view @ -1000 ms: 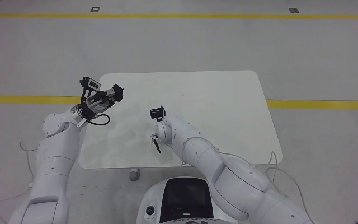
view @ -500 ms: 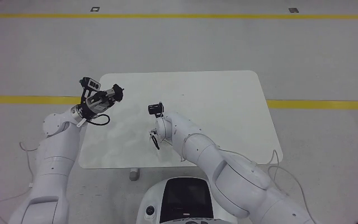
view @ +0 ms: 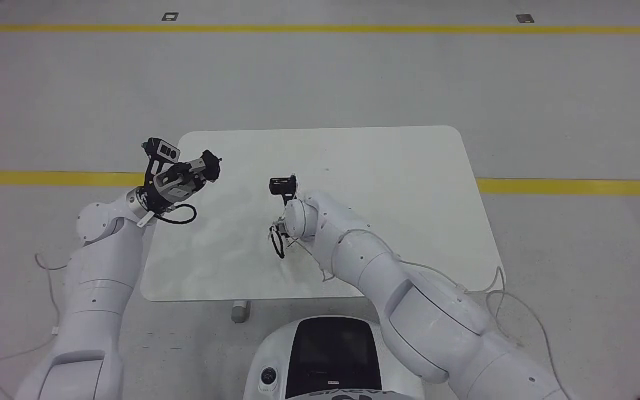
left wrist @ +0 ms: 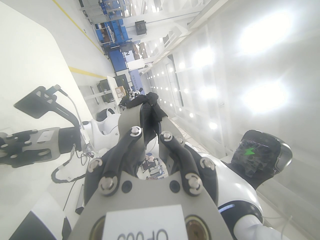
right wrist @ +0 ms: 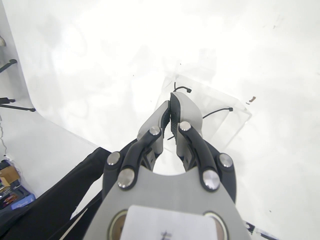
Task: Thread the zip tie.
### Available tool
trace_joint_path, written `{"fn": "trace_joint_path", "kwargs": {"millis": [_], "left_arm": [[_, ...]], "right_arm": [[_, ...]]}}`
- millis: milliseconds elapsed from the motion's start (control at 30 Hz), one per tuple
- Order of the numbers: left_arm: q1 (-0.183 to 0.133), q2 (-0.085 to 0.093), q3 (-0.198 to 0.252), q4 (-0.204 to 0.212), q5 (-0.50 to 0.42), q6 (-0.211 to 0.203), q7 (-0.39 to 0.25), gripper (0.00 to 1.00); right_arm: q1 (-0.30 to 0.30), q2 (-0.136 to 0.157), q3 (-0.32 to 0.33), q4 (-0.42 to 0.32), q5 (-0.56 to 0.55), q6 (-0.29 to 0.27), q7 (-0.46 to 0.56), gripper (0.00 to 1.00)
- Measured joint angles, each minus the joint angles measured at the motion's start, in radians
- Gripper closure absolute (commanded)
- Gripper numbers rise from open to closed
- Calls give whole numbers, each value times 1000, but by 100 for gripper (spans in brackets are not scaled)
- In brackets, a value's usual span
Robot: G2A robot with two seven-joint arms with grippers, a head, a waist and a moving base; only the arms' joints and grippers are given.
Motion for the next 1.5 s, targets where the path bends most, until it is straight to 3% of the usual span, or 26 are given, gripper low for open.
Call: {"fn": "trace_joint_path", "kwargs": {"millis": [300, 500, 700, 1000, 1200, 1333, 1500], "left_arm": [[0, 0, 0, 0, 0, 0, 0, 100], [0, 0, 0, 0, 0, 0, 0, 100], [0, 0, 0, 0, 0, 0, 0, 100], [0, 0, 0, 0, 0, 0, 0, 100], [0, 0, 0, 0, 0, 0, 0, 100], [0, 0, 0, 0, 0, 0, 0, 100], [0, 0, 0, 0, 0, 0, 0, 100]], "right_arm": [[-2, 1, 2, -1, 0, -1, -5, 100], [-8, 30, 38, -23, 19, -50, -17, 100], [-28, 68, 72, -94, 17, -80, 10, 100], [-113, 172, 189, -323, 6, -118, 116, 100], [-257, 262, 324, -615, -20, -138, 254, 100], [-356, 304, 394, -795, -11, -197, 379, 100], [-363, 307, 393, -816, -18, -211, 397, 100]]}}
